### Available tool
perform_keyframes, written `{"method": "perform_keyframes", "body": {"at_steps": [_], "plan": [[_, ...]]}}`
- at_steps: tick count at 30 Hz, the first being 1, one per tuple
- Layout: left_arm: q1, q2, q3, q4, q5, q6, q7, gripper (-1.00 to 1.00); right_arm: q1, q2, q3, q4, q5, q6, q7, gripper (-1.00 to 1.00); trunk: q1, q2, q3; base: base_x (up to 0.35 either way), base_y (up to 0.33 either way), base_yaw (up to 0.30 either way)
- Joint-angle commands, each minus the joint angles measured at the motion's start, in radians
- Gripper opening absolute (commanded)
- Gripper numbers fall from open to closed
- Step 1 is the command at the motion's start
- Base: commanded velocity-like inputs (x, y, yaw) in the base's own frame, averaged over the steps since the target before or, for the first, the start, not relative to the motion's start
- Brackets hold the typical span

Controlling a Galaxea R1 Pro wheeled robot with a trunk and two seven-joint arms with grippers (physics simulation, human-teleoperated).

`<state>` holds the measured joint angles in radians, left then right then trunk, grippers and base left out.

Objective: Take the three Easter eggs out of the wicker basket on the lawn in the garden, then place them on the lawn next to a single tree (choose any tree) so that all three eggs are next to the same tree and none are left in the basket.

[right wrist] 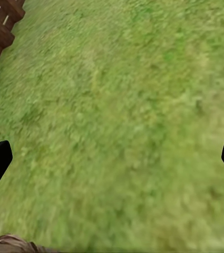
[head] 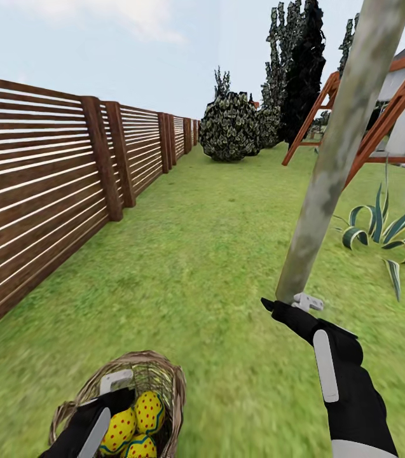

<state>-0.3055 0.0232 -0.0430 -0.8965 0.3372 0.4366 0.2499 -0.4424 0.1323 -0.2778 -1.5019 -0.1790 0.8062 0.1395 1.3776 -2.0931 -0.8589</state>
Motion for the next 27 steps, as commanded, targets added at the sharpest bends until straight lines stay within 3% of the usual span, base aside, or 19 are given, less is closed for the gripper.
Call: {"method": "perform_keyframes", "body": {"at_steps": [1,27], "plan": [[-0.011,0.001,-0.004,0.002,0.011,0.004,0.009,1.00,-0.001,0.001,-0.003,-0.001,0.001,0.005,0.006,1.00,0.004,-0.008,-0.004,0.000,0.000,0.000],[-0.062,0.001,0.003,0.039,0.023,0.026,0.012,1.00,-0.001,0.001,-0.003,0.000,0.001,0.005,0.006,1.00,0.103,-0.190,-0.086,0.000,0.000,0.000]]}}
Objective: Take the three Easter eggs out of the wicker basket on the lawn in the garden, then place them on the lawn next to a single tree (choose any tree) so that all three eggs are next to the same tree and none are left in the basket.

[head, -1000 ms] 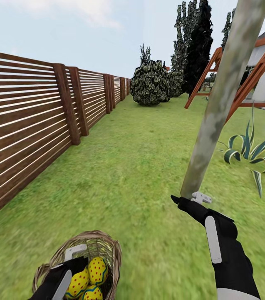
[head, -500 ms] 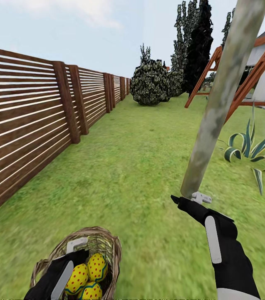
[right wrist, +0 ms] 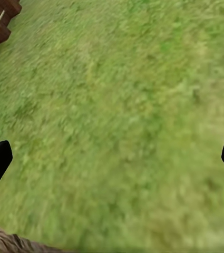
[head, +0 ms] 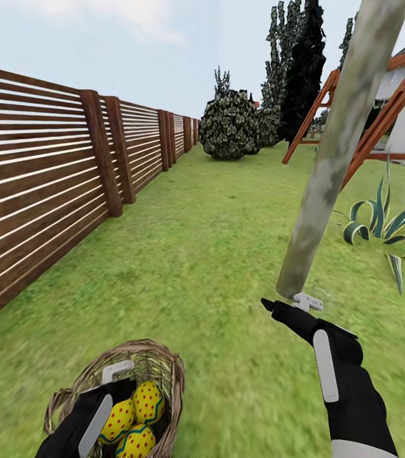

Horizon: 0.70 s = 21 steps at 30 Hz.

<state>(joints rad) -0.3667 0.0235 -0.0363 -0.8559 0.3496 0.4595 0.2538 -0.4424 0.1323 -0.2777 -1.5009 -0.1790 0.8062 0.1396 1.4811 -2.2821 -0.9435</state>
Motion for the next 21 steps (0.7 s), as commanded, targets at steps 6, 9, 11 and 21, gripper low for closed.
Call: {"method": "perform_keyframes", "body": {"at_steps": [6,9,11,21], "plan": [[-0.008,0.001,0.001,-0.003,0.018,0.004,0.012,1.00,-0.001,0.001,-0.003,-0.001,0.001,0.005,0.006,1.00,0.023,-0.043,-0.020,0.000,0.000,0.000],[-0.013,0.002,0.002,-0.003,0.041,0.004,0.013,1.00,-0.001,0.001,-0.003,-0.001,0.001,0.005,0.006,1.00,0.034,-0.064,-0.029,0.000,0.000,0.000],[-0.016,0.003,0.002,-0.002,0.059,0.004,0.014,1.00,-0.001,0.001,-0.003,-0.001,0.001,0.005,0.006,1.00,0.042,-0.078,-0.036,0.000,0.000,0.000],[-0.020,0.002,0.006,-0.002,0.084,0.002,0.079,1.00,-0.001,0.001,-0.003,-0.001,0.001,0.005,0.006,1.00,0.080,-0.148,-0.067,0.000,0.000,0.000]]}}
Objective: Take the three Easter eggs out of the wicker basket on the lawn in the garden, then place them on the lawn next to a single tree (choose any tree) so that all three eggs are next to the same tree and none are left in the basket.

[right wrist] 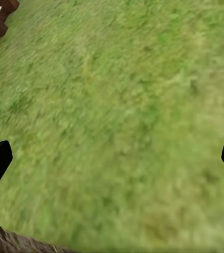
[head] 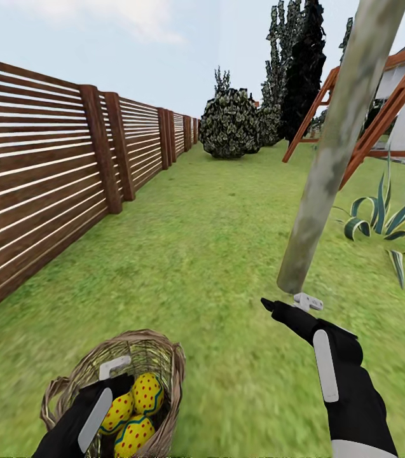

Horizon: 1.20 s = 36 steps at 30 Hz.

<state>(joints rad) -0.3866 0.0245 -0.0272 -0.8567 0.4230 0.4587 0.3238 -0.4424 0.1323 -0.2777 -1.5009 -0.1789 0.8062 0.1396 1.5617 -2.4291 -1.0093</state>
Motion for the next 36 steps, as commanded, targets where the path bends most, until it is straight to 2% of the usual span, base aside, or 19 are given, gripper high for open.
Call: {"method": "perform_keyframes", "body": {"at_steps": [1,10,22,34,36], "plan": [[0.000,0.001,-0.003,-0.002,0.011,0.003,0.012,1.00,-0.001,0.001,-0.003,-0.001,0.001,0.005,0.006,1.00,0.004,-0.008,-0.004,0.000,0.000,0.000],[0.000,0.001,-0.003,-0.009,0.012,0.003,0.023,1.00,-0.001,0.001,-0.003,-0.001,0.001,0.005,0.006,1.00,0.038,-0.071,-0.032,0.000,0.000,0.000],[-0.027,0.004,-0.006,-0.010,0.010,0.004,0.023,1.00,-0.001,0.001,-0.003,-0.001,0.001,0.005,0.006,1.00,0.044,-0.074,-0.079,0.000,0.000,0.000],[-0.037,0.009,-0.007,-0.013,0.010,0.003,0.048,1.00,-0.001,0.002,-0.001,-0.001,0.000,0.005,0.007,1.00,0.049,-0.076,-0.125,0.000,0.000,0.000],[-0.038,0.010,-0.007,-0.014,0.010,0.003,0.071,1.00,-0.001,0.003,-0.001,-0.001,0.000,0.005,0.007,1.00,0.050,-0.077,-0.133,0.000,0.000,0.000]]}}
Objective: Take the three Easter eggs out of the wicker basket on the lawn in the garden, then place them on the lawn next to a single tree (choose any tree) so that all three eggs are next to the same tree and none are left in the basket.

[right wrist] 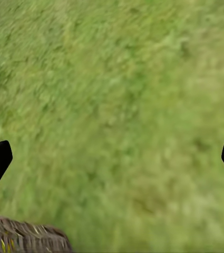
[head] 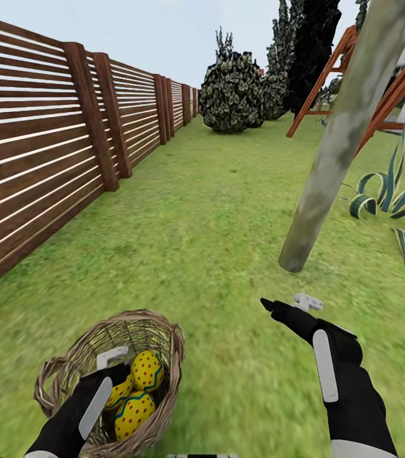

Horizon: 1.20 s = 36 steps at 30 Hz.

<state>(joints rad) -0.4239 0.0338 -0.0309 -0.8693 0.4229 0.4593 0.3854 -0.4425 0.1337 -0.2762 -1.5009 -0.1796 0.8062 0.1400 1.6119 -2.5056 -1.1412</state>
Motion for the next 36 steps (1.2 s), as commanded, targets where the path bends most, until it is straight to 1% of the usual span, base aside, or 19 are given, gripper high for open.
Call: {"method": "perform_keyframes", "body": {"at_steps": [1,5,16,24,29,36], "plan": [[0.000,0.001,-0.003,-0.002,0.011,0.002,0.015,1.00,-0.001,0.001,-0.003,-0.001,0.001,0.005,0.006,1.00,0.000,-0.001,-0.005,0.000,0.000,0.000],[-0.002,0.001,-0.004,-0.003,0.010,0.002,0.037,1.00,-0.001,0.001,-0.003,-0.001,0.001,0.005,0.006,1.00,0.002,-0.002,-0.020,0.000,0.000,0.000],[-0.014,0.000,-0.004,-0.005,0.009,0.001,0.048,1.00,-0.001,0.001,-0.003,-0.001,0.000,0.005,0.007,1.00,0.007,-0.004,-0.063,0.000,0.000,0.000],[-0.016,0.000,-0.006,-0.034,0.006,0.001,0.044,1.00,-0.001,0.001,-0.003,-0.001,0.001,0.005,0.007,1.00,0.007,-0.004,-0.063,0.000,0.000,0.000],[-0.016,0.001,-0.007,-0.045,0.004,0.000,0.044,1.00,-0.001,0.001,-0.003,-0.001,0.001,0.005,0.007,1.00,0.009,-0.005,-0.082,0.000,0.000,0.000],[-0.030,0.003,-0.008,-0.047,0.002,-0.001,0.047,1.00,-0.001,0.001,-0.003,-0.001,0.001,0.005,0.007,1.00,0.009,-0.005,-0.082,0.000,0.000,0.000]]}}
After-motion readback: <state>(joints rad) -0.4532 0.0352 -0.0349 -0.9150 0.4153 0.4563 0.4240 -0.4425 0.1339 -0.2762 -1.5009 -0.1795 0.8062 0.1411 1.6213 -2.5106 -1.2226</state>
